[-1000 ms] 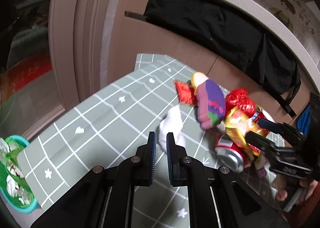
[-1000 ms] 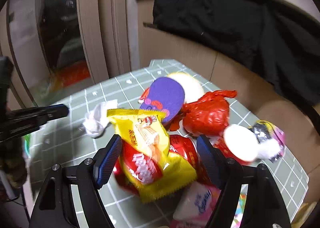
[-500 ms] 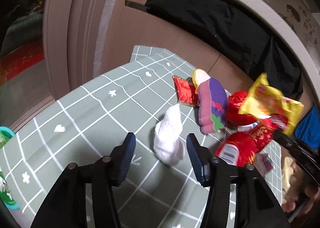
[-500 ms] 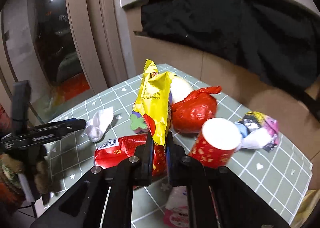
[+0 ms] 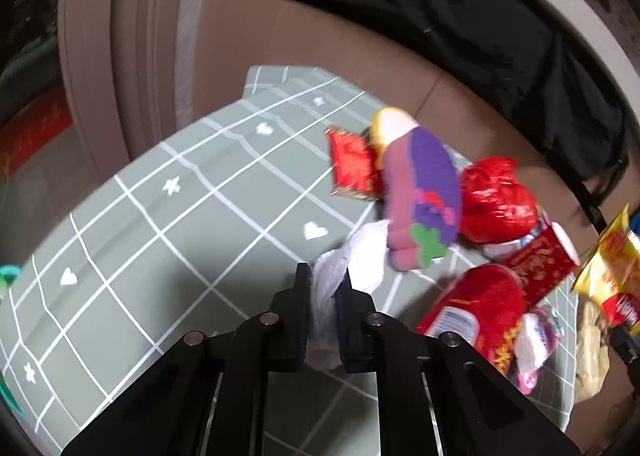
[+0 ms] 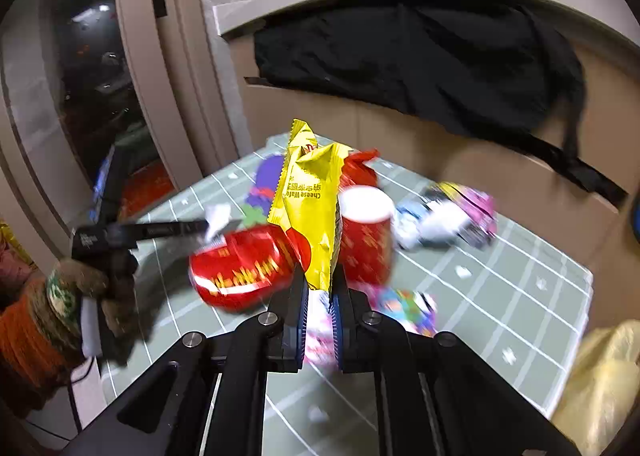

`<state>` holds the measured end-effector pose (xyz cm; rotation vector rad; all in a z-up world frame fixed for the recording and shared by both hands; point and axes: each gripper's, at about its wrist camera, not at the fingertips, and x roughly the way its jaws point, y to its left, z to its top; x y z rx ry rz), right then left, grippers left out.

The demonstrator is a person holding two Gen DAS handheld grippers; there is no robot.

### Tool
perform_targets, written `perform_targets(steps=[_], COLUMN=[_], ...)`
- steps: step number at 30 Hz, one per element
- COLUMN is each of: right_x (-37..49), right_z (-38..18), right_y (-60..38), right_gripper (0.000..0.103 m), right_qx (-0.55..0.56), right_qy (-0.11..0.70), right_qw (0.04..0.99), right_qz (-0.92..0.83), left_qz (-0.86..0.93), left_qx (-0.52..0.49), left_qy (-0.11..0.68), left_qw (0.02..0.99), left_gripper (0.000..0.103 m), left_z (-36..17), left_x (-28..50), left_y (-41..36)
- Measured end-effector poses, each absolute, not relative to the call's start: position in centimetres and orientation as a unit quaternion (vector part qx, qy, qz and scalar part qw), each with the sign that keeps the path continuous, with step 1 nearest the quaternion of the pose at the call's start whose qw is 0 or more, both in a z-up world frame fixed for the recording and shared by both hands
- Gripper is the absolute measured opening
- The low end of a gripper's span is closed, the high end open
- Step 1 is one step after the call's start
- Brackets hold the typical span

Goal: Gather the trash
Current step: 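Carry the tissue and snack bag with both tools over the yellow bin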

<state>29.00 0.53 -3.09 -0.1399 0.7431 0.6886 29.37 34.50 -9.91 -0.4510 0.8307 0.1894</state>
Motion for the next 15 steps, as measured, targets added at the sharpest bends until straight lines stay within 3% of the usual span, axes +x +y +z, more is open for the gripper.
perform_targets(steps=[3, 6, 7, 9, 15], right_x=[28.2, 27.1, 26.6, 25.8, 24.8], right_z=[-4.0, -5.6, -6.0, -6.7, -7.5], right_y=[-1.6, -3.6, -4.1, -4.9, -6.5], right_gripper=[0.01, 0.018, 0.022, 0.044, 0.045], right_qx=[-0.069, -0.069, -0.072, -0.082, -0.088], right_qy=[0.377, 0.401, 0.402, 0.402, 0.406], right_qw=[0.868, 0.859, 0.859, 0.859, 0.851], right_qz=[0.315, 0.312, 0.309, 0.305, 0.321], left_qz=[0.08, 0.068, 0.062, 0.046, 0.024], left_qx=[-0.21, -0.197, -0.195, -0.195, -0.182], left_qy=[0.376, 0.357, 0.351, 0.343, 0.34], left_qw=[0.899, 0.911, 0.914, 0.918, 0.922], left_gripper=[0.012, 0.012, 0.012, 0.012, 0.012], left_z=[-8.0, -6.3, -5.9, -5.0, -3.9], left_x=[28.0, 27.1, 26.8, 26.2, 25.5], left_y=[33.5, 32.3, 31.8, 30.7, 28.1])
